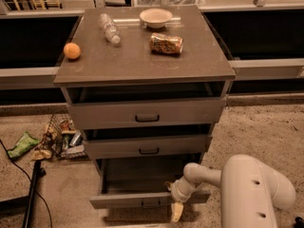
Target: Open bottom drawer
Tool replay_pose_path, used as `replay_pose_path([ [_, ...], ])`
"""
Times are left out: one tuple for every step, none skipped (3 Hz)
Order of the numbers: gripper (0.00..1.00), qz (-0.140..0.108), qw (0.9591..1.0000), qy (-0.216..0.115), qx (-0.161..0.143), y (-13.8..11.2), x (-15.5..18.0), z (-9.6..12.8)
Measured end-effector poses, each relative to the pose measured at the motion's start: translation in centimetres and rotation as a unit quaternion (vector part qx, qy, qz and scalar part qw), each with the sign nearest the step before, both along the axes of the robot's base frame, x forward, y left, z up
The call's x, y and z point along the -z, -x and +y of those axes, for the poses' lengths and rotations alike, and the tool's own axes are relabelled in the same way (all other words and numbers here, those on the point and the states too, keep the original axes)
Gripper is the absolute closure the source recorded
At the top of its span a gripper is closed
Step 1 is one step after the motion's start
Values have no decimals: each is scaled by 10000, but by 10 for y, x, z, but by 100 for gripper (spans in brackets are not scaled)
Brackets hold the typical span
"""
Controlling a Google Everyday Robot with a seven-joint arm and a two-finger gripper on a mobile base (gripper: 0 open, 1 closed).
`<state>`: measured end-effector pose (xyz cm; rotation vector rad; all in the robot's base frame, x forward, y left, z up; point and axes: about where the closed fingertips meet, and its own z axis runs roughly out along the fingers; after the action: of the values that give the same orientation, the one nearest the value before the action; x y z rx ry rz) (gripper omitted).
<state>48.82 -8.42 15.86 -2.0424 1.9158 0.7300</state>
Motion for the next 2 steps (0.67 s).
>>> replay_pose_path([
  [1, 106, 9999, 8, -32, 13, 1, -2],
  [0, 138, 9999, 65, -41, 33, -4, -6],
])
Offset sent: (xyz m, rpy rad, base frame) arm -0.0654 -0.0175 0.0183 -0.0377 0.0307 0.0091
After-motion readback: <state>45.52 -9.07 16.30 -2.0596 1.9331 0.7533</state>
